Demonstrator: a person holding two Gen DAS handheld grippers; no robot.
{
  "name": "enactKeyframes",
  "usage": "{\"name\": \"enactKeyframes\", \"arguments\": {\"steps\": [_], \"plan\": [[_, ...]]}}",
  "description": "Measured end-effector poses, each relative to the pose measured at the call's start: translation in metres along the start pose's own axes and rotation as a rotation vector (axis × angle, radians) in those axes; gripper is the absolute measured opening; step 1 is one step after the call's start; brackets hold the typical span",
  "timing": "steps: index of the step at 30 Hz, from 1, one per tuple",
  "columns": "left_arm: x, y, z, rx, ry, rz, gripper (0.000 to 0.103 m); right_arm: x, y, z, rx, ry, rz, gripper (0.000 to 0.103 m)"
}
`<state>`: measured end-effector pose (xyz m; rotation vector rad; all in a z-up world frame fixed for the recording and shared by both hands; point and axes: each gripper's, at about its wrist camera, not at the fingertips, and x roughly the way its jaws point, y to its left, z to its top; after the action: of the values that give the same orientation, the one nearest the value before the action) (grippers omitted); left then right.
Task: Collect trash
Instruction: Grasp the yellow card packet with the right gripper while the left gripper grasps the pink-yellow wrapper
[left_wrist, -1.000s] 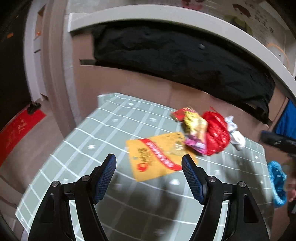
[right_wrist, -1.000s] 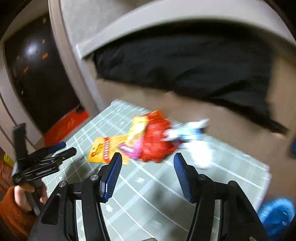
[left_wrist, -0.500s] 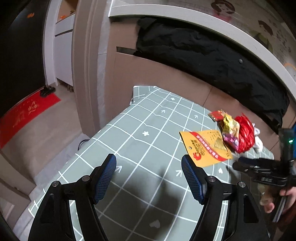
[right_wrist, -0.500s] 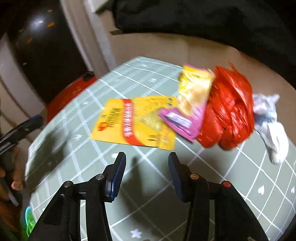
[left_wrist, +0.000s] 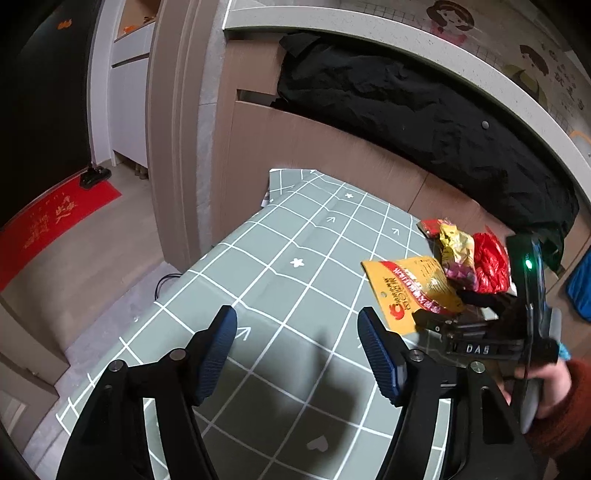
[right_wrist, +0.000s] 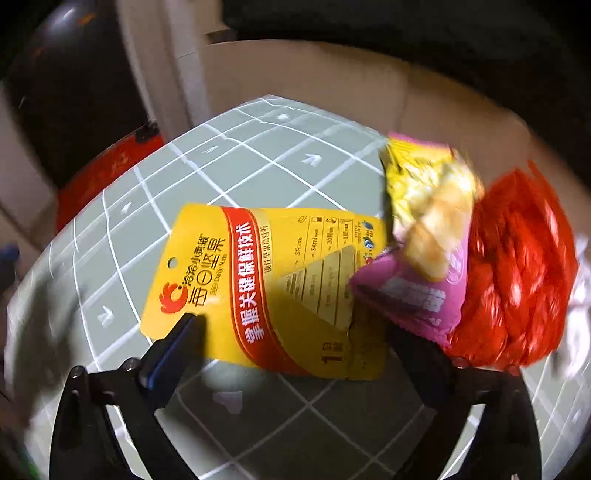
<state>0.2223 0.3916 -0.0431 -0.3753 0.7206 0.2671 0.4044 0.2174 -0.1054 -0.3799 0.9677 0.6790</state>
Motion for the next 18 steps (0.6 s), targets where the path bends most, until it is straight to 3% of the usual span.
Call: {"name": "enactKeyframes", "arguments": {"steps": [1, 2, 3, 4, 7, 14, 18], "plan": [[0.0, -0.001, 0.0, 0.0, 0.0, -0.004, 0.067, -0.007, -0.007, -0.004, -0.002, -0.021, -0.005, 0.068], [0.0, -0.005, 0.0, 0.003, 0.001, -0.014, 0.067, -0.013, -0.01, -0.006, 0.001, -0.041, -0.001, 0.052], [0.001, -0.008, 0.0, 0.005, 0.005, -0.023, 0.067, -0.018, -0.016, -0.008, 0.007, -0.043, 0.013, 0.023], [0.002, -0.012, 0.001, 0.006, 0.011, -0.036, 0.067, -0.023, -0.025, -0.01, 0.027, -0.031, 0.062, 0.006], [0.004, -0.029, 0.003, 0.026, 0.017, -0.082, 0.067, -0.041, -0.052, -0.024, 0.115, -0.033, 0.194, 0.005], [0.024, -0.099, 0.012, 0.103, 0.07, -0.217, 0.067, -0.112, -0.1, -0.071, 0.182, -0.078, 0.215, 0.003], [0.046, -0.15, 0.019, 0.13, 0.101, -0.296, 0.067, -0.149, -0.134, -0.103, 0.211, -0.114, 0.143, 0.003]]}}
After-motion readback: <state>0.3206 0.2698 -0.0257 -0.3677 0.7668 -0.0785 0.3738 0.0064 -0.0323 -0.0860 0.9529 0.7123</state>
